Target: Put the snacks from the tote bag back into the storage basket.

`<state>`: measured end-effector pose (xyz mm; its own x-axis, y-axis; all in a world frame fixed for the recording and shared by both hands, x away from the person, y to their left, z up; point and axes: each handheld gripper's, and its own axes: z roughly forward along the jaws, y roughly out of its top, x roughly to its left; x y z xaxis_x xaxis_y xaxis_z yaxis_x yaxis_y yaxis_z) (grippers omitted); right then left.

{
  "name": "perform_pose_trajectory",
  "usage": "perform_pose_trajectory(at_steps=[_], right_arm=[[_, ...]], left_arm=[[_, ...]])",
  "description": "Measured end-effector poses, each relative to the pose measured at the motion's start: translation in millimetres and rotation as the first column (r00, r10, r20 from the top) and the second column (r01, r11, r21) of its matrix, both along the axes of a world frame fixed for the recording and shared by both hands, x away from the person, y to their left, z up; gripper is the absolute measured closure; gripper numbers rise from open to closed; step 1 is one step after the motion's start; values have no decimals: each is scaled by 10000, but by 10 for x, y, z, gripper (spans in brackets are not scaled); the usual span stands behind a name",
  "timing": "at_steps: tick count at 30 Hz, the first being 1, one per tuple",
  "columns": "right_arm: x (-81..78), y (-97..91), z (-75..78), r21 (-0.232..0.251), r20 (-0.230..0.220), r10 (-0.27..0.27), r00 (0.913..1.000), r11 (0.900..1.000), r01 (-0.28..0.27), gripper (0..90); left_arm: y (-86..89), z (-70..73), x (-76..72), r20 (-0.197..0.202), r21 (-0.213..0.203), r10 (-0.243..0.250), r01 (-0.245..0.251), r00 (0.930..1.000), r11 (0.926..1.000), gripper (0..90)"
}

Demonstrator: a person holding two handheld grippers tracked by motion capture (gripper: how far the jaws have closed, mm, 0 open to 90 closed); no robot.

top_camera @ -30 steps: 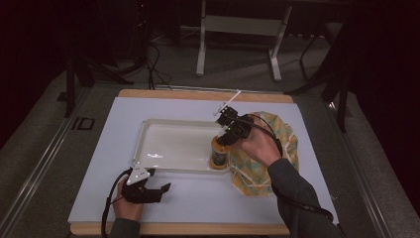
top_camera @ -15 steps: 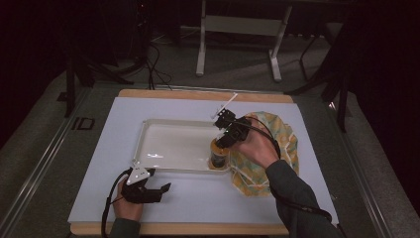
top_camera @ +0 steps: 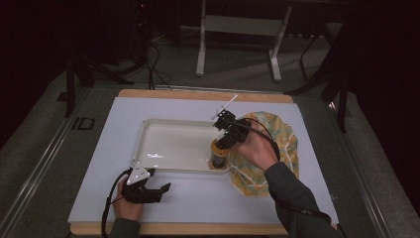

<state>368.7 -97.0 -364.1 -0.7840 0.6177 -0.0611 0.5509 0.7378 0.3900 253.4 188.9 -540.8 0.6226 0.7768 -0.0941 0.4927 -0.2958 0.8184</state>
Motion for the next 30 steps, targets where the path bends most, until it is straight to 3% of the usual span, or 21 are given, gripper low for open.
perform_pose_trajectory(at_steps=[6, 13, 17, 30], right_arm=[[-4, -8, -12, 53, 23, -77, 10000, 10000, 77, 569], [14, 2, -78, 7, -131, -135, 9998, 9999, 135, 448], [-7, 14, -111, -142, 202, 11, 9998, 9999, -8, 397], [-21, -62, -112, -278, 253, 170, 9995, 9995, -162, 323]], left_arm=[[-2, 0, -2, 19, 15, 6, -6, 10000, 10000, 192], [-1, 0, -1, -4, 12, 11, -11, 10000, 10000, 192], [-2, 0, -2, 15, 8, 6, -6, 10000, 10000, 192], [-2, -1, -1, 20, -4, 15, -15, 10000, 10000, 192]])
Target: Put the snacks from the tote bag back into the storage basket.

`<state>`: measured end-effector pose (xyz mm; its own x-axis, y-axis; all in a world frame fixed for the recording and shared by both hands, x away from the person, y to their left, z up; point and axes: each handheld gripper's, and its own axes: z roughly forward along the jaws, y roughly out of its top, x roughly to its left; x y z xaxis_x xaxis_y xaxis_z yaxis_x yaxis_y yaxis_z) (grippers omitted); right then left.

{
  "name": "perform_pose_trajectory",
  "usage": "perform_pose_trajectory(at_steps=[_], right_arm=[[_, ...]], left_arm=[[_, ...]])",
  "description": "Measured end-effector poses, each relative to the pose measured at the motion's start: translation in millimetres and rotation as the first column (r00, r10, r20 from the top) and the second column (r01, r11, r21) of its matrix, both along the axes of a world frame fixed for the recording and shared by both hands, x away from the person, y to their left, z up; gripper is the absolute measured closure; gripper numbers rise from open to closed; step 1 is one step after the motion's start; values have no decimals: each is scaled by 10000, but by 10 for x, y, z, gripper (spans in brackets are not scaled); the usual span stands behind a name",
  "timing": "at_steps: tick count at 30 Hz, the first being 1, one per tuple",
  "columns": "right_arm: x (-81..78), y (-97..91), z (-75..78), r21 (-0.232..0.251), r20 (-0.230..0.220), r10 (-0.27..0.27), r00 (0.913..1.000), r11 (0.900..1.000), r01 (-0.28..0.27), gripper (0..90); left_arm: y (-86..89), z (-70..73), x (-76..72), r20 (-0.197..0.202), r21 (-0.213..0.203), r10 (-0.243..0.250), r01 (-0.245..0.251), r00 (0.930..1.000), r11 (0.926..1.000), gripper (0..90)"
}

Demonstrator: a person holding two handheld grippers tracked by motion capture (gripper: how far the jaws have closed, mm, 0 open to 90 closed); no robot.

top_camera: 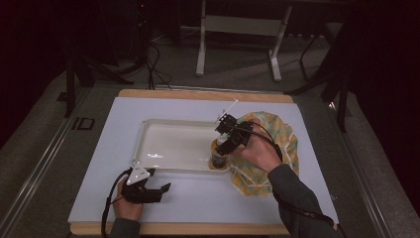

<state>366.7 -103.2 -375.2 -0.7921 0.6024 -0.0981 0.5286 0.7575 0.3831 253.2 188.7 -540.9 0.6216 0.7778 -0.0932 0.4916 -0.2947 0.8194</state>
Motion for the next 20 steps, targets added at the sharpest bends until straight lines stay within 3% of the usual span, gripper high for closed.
perform_pose_trajectory(at_steps=[10, 20], right_arm=[[-52, -97, 28, -64, -12, 239, 9997, 9997, -239, 310], [-139, -342, 33, 114, -101, 290, 9995, 9995, -289, 311]], left_arm=[[1, 0, 0, -7, 0, 2, -2, 10000, 10000, 192], [2, 0, 0, -1, 1, -3, 3, 10000, 10000, 192]])
